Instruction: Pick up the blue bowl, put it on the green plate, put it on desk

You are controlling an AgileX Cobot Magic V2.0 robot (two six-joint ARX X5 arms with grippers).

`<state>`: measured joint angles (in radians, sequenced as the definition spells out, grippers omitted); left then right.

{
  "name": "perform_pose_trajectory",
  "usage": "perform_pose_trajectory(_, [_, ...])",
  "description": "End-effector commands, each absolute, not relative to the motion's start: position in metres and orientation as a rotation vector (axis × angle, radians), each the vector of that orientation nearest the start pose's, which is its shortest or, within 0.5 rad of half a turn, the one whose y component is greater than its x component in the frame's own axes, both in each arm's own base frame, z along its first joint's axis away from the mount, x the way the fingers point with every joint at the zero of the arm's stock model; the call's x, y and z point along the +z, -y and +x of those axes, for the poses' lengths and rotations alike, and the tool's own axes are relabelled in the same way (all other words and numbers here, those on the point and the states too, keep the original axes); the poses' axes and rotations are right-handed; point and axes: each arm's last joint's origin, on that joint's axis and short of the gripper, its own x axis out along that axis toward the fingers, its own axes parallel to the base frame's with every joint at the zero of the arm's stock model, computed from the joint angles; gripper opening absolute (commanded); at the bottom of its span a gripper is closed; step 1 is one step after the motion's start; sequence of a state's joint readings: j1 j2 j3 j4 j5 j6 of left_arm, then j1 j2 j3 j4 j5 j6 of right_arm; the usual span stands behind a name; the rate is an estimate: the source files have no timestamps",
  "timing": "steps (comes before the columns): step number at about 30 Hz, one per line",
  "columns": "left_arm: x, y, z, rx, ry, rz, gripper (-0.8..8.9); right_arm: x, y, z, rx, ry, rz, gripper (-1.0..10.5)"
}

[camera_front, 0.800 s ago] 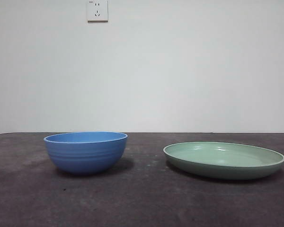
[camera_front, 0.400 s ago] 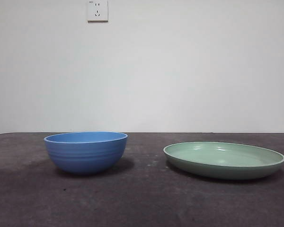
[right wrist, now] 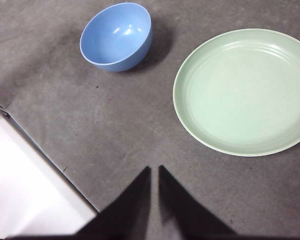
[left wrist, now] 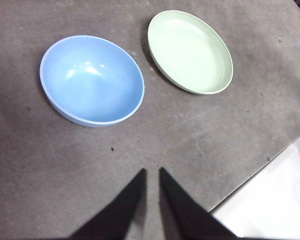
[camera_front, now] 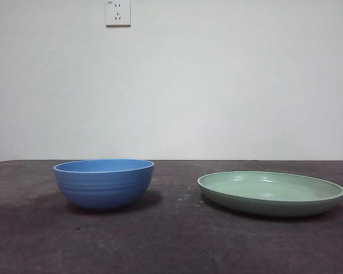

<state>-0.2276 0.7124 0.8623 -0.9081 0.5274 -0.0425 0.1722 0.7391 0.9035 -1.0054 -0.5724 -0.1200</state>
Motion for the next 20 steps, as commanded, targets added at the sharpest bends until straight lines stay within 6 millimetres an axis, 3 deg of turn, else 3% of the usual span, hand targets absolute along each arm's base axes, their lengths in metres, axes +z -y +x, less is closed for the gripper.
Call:
perform_pose_trajectory(1, [0.3136, 0.0423, 0.1154, -0.716, -0.757, -0.141, 2.69, 0.3169, -0.0362, 0.1144, 0.750, -0.780, 0.059, 2.6])
perform_pose_trajectory(2, [0.3137, 0.0423, 0.1154, -0.717, -0.756, -0.141, 3.37, 0.3170, -0.0362, 0.1145, 0.748, -0.781, 0.065, 3.3])
perform_pose_trajectory(4, [0.3137, 0.0423, 0.1155, -0.717, -0.756, -0.141, 4.01, 0.3171, -0.0362, 0.1146, 0.747, -0.780, 0.065, 3.6])
perform_pose_trajectory(20, [0.3129, 0.0428, 0.1177, -0.710, -0.768, -0.154, 4.04, 0.3170, -0.0363, 0.1146, 0.747, -0.781, 0.066, 3.6])
